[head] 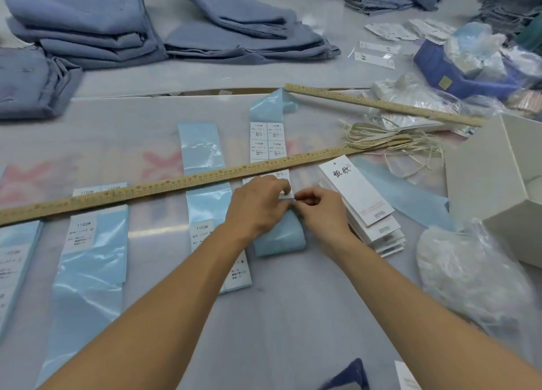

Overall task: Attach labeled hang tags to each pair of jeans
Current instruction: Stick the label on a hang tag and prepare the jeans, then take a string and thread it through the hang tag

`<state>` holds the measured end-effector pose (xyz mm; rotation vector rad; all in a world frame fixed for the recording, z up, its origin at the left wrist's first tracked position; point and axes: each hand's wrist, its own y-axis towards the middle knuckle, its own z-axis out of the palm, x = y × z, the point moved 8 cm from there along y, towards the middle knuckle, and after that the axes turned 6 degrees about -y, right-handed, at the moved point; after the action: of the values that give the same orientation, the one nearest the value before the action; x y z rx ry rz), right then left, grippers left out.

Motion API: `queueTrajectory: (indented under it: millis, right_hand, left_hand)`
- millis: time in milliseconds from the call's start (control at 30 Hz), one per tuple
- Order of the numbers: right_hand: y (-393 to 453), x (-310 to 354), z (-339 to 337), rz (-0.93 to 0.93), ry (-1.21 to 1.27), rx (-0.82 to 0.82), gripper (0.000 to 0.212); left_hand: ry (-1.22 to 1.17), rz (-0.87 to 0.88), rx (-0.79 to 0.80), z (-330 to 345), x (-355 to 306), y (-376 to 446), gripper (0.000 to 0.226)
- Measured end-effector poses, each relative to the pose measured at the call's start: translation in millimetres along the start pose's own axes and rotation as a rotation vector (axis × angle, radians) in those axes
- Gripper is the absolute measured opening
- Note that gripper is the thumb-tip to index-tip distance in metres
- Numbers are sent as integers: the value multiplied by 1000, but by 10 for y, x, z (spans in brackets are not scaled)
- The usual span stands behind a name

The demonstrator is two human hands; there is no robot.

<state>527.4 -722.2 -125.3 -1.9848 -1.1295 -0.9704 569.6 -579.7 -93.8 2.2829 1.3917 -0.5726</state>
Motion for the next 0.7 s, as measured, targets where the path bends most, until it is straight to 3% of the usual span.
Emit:
queueTrajectory:
  millis: [100,567,700]
  right_hand:
    - [12,31,6,-11,-46,9,4]
    - [-39,25,67,-52,-161,46,10]
    - [-19,27,61,-53,-194,48,7]
  left_hand:
    - [7,-6,-11,-22,22,-13,24]
    - [2,-38,-8,-97,3,86,12]
    - [-209,-177,-130,-266,146,115,9]
